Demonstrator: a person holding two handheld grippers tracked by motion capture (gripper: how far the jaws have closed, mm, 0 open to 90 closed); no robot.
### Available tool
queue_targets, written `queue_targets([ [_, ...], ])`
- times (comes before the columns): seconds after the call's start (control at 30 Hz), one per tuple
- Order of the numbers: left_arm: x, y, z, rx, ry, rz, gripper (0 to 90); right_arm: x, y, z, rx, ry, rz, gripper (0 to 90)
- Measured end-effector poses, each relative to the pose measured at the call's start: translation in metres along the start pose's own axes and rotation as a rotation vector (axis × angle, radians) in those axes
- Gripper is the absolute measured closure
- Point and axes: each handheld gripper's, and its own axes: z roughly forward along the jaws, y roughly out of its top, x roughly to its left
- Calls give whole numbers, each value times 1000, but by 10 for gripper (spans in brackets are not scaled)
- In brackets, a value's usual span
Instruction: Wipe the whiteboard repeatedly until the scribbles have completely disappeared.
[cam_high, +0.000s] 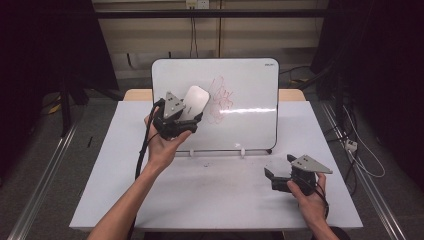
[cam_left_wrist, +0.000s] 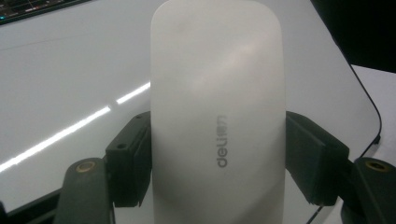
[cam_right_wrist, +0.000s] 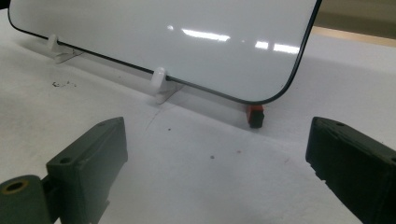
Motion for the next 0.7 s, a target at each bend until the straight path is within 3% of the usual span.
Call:
queue_targets([
  [0.23, 4, 13, 6, 12, 31, 49, 307, 0, 1, 1, 0, -5, 10, 58],
  [0.7, 11, 26, 29, 31, 60, 62, 307, 0, 0, 1, -1, 6, 5, 57],
])
